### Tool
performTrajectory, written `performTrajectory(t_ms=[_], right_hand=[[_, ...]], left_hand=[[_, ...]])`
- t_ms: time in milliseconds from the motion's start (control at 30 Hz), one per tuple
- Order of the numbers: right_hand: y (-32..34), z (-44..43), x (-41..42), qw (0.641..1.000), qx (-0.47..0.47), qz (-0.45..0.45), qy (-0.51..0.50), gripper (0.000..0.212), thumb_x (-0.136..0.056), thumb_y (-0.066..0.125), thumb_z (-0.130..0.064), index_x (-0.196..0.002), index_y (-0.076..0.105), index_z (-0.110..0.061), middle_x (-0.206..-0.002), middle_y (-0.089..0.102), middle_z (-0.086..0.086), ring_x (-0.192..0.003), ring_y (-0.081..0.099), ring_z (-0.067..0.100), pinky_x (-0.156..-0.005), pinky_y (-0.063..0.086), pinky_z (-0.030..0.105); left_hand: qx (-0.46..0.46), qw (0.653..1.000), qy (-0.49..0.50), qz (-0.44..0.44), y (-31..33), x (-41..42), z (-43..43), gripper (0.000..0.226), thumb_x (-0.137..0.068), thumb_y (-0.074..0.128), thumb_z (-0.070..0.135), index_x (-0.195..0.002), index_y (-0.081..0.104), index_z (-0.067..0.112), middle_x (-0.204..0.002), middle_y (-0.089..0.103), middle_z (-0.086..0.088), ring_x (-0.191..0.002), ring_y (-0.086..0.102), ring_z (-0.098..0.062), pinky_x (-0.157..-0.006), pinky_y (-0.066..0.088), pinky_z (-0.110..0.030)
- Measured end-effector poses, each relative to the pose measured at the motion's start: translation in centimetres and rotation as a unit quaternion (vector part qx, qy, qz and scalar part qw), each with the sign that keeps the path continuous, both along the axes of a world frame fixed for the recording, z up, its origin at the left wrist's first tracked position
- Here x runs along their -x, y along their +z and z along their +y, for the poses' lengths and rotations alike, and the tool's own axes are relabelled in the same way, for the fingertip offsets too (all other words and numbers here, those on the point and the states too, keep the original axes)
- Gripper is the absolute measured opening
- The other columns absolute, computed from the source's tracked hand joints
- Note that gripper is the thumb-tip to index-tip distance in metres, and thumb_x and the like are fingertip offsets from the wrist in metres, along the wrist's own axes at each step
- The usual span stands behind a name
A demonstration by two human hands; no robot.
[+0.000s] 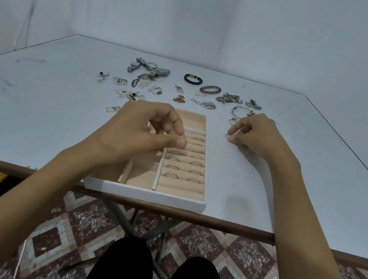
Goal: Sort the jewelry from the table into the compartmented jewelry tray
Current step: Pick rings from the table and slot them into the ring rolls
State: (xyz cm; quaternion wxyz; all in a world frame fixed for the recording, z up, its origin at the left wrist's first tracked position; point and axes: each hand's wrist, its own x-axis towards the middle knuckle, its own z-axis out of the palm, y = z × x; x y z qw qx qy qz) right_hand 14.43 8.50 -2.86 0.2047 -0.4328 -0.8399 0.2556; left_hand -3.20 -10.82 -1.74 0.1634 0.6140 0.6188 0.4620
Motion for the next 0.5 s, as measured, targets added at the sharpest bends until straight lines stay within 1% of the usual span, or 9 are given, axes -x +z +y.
performTrajectory(t_ms=[100, 167, 233, 267, 333, 367, 400, 433, 500], right_hand=[[0.3, 0.1, 0.3, 0.999, 0.023, -0.028, 0.008, 0.005, -0.081, 0.071, -0.008, -0.081, 0.068, -0.012, -0.063, 0.059, -0.002, -0.060, 0.057, 0.014, -0.058, 0.042, 0.022], [0.6, 0.3, 1.0, 0.997, 0.029, -0.074, 0.003, 0.002, -0.083, 0.065, -0.008, -0.083, 0.064, -0.010, -0.065, 0.057, -0.002, -0.062, 0.052, 0.017, -0.058, 0.039, 0.023], [0.7, 0.5, 1.7, 0.992, 0.026, -0.121, -0.003, 0.006, -0.081, 0.055, -0.008, -0.082, 0.056, -0.014, -0.074, 0.056, 0.006, -0.067, 0.045, 0.022, -0.062, 0.037, 0.028], [0.7, 0.6, 1.9, 0.990, 0.025, -0.136, -0.009, 0.007, -0.080, 0.052, -0.009, -0.082, 0.053, -0.015, -0.080, 0.057, 0.012, -0.069, 0.043, 0.021, -0.063, 0.036, 0.032], [0.6, 0.6, 2.0, 0.990, 0.019, -0.137, -0.016, 0.007, -0.079, 0.051, -0.008, -0.081, 0.051, -0.014, -0.091, 0.064, 0.023, -0.069, 0.044, 0.021, -0.063, 0.037, 0.032], [0.6, 0.5, 1.8, 0.992, 0.017, -0.122, -0.017, 0.007, -0.079, 0.054, -0.007, -0.081, 0.053, -0.013, -0.089, 0.064, 0.023, -0.067, 0.045, 0.021, -0.062, 0.038, 0.031], [0.6, 0.5, 1.5, 0.995, 0.015, -0.101, -0.015, 0.005, -0.079, 0.058, -0.006, -0.081, 0.056, -0.011, -0.081, 0.062, 0.017, -0.064, 0.046, 0.021, -0.061, 0.039, 0.028], [0.5, 0.5, 1.1, 0.997, 0.014, -0.075, -0.012, 0.004, -0.079, 0.062, -0.006, -0.082, 0.060, -0.008, -0.075, 0.061, 0.008, -0.062, 0.048, 0.018, -0.059, 0.040, 0.025], [0.4, 0.2, 0.5, 1.000, 0.015, -0.025, -0.007, 0.008, -0.078, 0.069, -0.008, -0.082, 0.063, -0.010, -0.067, 0.058, -0.003, -0.058, 0.052, 0.010, -0.055, 0.040, 0.022]], left_hand=[[0.000, 1.000, 0.002, -0.017, -0.1, -0.1, 0.2, 0.013, -0.072, 0.079, 0.018, -0.078, 0.069, 0.013, -0.069, 0.064, 0.001, -0.061, 0.053, -0.003, -0.049, 0.037, -0.006], [0.000, 1.000, 0.004, -0.015, -0.3, 0.0, 0.3, 0.014, -0.073, 0.079, 0.020, -0.079, 0.069, 0.014, -0.072, 0.066, -0.003, -0.061, 0.054, -0.004, -0.051, 0.036, -0.005], [-0.001, 1.000, 0.006, -0.014, -0.4, 0.0, 0.4, 0.014, -0.073, 0.079, 0.022, -0.079, 0.069, 0.014, -0.071, 0.066, -0.002, -0.060, 0.053, -0.003, -0.052, 0.036, -0.006], [-0.002, 1.000, 0.007, -0.017, -0.4, 0.0, 0.4, 0.014, -0.073, 0.079, 0.022, -0.079, 0.069, 0.014, -0.070, 0.065, -0.001, -0.058, 0.052, -0.002, -0.051, 0.036, -0.006], [-0.006, 1.000, 0.009, -0.019, -0.4, -0.1, 0.3, 0.015, -0.073, 0.079, 0.021, -0.080, 0.069, 0.013, -0.070, 0.065, 0.000, -0.057, 0.052, -0.002, -0.051, 0.036, -0.006], [-0.009, 1.000, 0.010, -0.019, -0.4, -0.1, 0.3, 0.015, -0.073, 0.079, 0.021, -0.080, 0.069, 0.013, -0.070, 0.066, -0.001, -0.057, 0.053, -0.003, -0.050, 0.036, -0.006], [-0.013, 1.000, 0.011, -0.021, -0.4, -0.1, 0.2, 0.015, -0.073, 0.079, 0.021, -0.080, 0.069, 0.013, -0.071, 0.067, -0.002, -0.059, 0.054, -0.004, -0.050, 0.037, -0.007], [-0.016, 1.000, 0.014, -0.022, -0.4, -0.1, 0.1, 0.014, -0.073, 0.079, 0.021, -0.080, 0.069, 0.013, -0.072, 0.067, -0.002, -0.061, 0.055, -0.005, -0.050, 0.038, -0.007], [-0.022, 0.999, 0.020, -0.025, -0.4, 0.1, 0.0, 0.014, -0.073, 0.079, 0.023, -0.080, 0.069, 0.015, -0.071, 0.067, 0.001, -0.063, 0.056, -0.006, -0.055, 0.042, -0.010]])
